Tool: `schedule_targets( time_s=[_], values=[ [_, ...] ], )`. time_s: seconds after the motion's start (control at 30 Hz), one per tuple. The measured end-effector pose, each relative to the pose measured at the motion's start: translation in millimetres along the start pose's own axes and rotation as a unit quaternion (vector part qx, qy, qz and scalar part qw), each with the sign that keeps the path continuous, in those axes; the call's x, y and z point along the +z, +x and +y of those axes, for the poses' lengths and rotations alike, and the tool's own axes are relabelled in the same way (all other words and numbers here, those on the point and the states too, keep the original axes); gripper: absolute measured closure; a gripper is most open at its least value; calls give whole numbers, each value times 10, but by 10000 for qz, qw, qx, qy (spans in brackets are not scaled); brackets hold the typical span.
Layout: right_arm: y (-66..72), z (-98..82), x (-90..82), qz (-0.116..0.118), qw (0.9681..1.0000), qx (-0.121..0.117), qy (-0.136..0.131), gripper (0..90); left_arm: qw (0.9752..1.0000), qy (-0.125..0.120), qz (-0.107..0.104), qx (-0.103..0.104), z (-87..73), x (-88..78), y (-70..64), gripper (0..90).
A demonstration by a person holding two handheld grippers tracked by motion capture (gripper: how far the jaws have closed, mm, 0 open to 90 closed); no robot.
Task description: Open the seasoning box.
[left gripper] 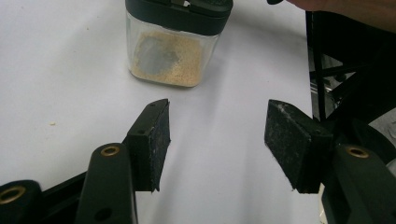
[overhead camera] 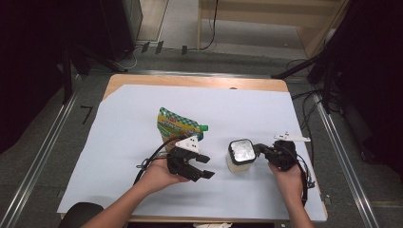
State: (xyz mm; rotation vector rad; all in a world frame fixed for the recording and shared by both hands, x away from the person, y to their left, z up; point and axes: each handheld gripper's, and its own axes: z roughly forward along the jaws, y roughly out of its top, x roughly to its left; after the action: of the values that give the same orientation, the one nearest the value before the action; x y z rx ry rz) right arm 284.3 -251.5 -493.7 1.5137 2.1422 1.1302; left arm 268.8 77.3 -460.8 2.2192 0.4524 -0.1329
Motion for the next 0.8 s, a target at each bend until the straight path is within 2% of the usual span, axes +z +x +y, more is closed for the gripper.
schedule_targets(
  time_s=[0.17, 0.27, 0.33, 0.5, 0.63, 0.8],
  values=[
    [48, 6, 79, -136, 9997, -174, 51, 900, 9999, -76, 81, 72, 22, 50, 1, 374],
    [64, 5, 114, -99, 9996, -220, 118, 900, 9996, -164, 189, 118, 40, 75, -3, 360],
    [93, 1, 138, -11, 9994, -285, 190, 900, 9996, -232, 158, 64, 56, 102, -9, 352],
    [122, 2, 146, 14, 9995, -246, 183, 900, 9994, -187, 227, 153, 97, 194, -40, 315],
    [117, -10, 149, 15, 9995, -246, 176, 900, 9995, -248, 184, 104, 143, 251, -60, 305],
    [128, -5, 106, -47, 9995, -264, 168, 900, 9990, -263, 240, 282, 260, 287, -70, 307]
  ],
)
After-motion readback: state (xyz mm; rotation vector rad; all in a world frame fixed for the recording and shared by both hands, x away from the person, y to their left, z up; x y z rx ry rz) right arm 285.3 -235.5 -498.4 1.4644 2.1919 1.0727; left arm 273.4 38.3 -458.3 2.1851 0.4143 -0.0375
